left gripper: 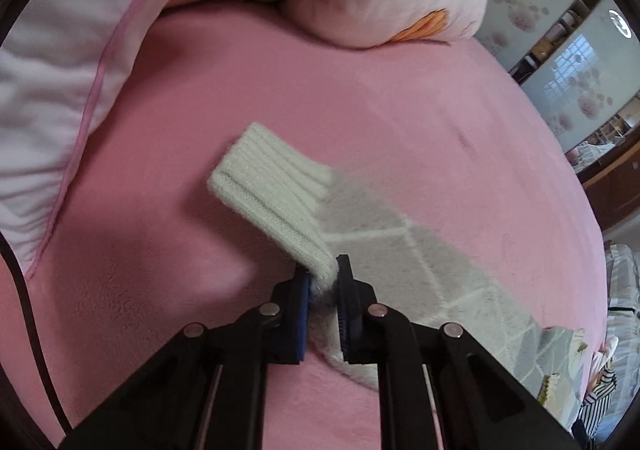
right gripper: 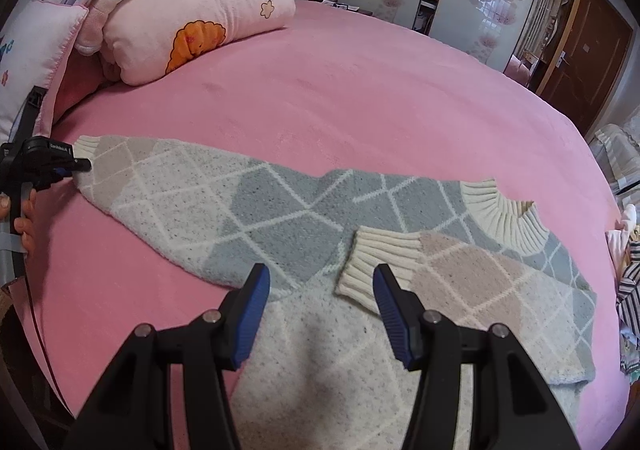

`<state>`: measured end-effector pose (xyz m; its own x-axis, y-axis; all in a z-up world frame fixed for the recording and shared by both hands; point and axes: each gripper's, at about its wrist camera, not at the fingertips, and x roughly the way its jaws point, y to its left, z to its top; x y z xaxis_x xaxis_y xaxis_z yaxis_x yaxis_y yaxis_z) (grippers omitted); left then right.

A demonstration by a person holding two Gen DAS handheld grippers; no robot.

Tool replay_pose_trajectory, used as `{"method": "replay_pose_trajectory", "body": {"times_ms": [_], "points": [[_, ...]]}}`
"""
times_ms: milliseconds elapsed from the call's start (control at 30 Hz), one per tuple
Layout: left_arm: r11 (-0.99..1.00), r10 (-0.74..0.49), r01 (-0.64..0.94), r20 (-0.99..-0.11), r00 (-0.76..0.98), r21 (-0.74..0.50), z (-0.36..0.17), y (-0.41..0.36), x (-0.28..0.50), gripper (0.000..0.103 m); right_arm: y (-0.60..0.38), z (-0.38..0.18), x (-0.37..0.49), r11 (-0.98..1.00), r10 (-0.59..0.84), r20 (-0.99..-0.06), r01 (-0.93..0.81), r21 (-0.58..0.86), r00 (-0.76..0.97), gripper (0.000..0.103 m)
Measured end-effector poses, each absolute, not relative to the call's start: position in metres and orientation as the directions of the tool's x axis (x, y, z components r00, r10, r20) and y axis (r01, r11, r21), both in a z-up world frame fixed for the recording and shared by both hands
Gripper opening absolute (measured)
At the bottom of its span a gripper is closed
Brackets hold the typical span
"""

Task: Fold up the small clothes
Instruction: 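Lift the cuff with the left tool and fold the sleeve across the body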

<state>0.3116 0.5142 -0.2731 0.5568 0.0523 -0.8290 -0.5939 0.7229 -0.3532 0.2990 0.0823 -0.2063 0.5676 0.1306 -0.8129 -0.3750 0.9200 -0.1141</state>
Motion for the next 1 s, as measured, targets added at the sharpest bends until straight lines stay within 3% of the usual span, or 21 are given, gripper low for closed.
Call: {"method": "replay_pose_trajectory", "body": {"times_ms": [200, 533, 733, 1000], "points": [[0.772, -0.025, -0.460, -0.745, 0.666, -0.438, -0.214, 0.467, 0.312, 0.009, 0.055, -0.205, 0.299, 0.938, 0.111, -0.816, -0.330, -0.103, 0.568, 0.054], [0.826, -0.291, -0.134, -0.618, 0.730, -0.547, -0.136, 0.339, 0.319, 0.009, -0.003, -0.195, 0.291, 0.968, 0.089, -0.813, -0.243, -0.066, 0.576, 0.054], [0.808, -0.447, -0.023, -0.639, 0.626, -0.589, -0.150, 0.247, 0.330, 0.009, -0.044, -0.194, 0.287, 0.982, 0.074, -0.819, -0.187, -0.041, 0.569, 0.054], [0.802, -0.524, -0.003, -0.706, 0.476, -0.597, -0.221, 0.153, 0.311, 0.009, -0.099, -0.199, 0.281, 0.991, 0.069, -0.834, -0.133, -0.006, 0.547, 0.054]]}}
